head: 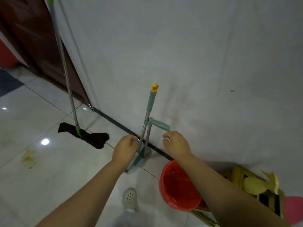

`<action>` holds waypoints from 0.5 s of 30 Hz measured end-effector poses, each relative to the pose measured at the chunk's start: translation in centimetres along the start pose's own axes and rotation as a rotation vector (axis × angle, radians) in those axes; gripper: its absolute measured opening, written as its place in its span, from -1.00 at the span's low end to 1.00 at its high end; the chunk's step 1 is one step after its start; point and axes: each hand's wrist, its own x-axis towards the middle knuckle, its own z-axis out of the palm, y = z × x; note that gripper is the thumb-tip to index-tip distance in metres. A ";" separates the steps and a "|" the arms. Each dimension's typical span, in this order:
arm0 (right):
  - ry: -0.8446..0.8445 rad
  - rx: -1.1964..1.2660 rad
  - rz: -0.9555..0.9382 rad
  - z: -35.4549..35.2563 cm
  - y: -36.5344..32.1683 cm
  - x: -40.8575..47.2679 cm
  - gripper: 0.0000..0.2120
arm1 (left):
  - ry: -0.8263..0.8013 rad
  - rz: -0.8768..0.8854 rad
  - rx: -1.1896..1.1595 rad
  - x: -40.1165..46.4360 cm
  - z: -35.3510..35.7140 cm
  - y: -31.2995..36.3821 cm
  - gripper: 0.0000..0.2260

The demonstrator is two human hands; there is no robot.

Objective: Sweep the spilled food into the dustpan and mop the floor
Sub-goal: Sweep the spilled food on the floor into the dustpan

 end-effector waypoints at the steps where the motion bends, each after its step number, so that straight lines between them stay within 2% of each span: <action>1: -0.002 0.023 0.014 0.0 -0.1 1.0 -0.71 | 0.005 -0.013 0.007 1.1 -0.2 0.1 -0.81; 8: 0.012 -0.048 0.054 0.9 -0.5 7.8 -0.72 | -0.068 -0.017 0.076 8.3 -0.1 0.6 -0.81; 12: -0.061 -0.112 0.090 2.3 -0.5 10.6 -0.61 | -0.084 -0.031 0.064 10.0 0.5 0.5 -0.84; 15: -0.143 -0.159 0.099 3.4 -0.3 12.1 -0.61 | -0.081 -0.041 0.070 10.4 0.8 -0.3 -0.85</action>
